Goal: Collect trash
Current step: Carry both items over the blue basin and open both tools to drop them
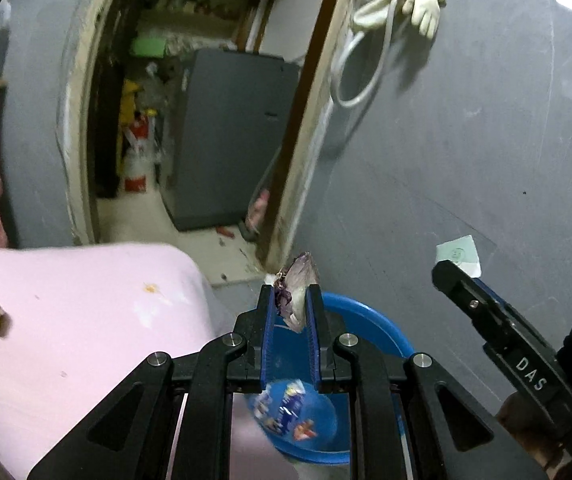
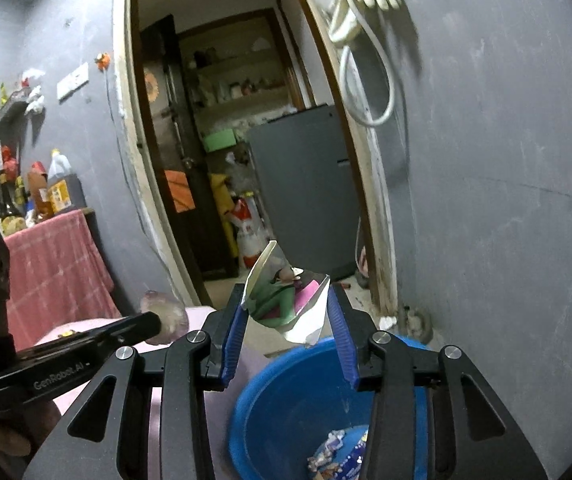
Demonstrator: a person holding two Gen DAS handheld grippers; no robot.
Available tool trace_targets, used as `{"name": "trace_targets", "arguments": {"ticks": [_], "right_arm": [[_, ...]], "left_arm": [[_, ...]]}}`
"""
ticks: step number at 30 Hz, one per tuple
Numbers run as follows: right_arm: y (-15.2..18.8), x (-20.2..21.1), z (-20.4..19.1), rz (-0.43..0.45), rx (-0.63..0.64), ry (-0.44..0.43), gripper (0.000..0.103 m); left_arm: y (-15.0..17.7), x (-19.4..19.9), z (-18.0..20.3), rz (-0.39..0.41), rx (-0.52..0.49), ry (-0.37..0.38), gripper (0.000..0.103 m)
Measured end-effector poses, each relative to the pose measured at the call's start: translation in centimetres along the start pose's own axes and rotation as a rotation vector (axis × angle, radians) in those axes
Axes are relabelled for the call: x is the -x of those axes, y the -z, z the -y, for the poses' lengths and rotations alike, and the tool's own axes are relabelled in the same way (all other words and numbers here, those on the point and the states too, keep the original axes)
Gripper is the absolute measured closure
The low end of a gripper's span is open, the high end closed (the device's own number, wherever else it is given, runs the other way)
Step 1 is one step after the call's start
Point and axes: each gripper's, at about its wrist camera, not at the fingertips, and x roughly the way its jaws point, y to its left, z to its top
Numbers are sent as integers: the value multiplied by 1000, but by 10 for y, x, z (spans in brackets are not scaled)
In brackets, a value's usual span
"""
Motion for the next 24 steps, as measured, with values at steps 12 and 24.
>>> {"name": "trace_targets", "arguments": {"ticks": [12, 24], "right_arm": [[12, -17, 25, -94, -72, 31, 60], [14, -22, 28, -118, -84, 41, 51]], "left_arm": [[15, -46, -2, -139, 42, 26, 90], [16, -34, -8, -103, 65, 1, 73]]}}
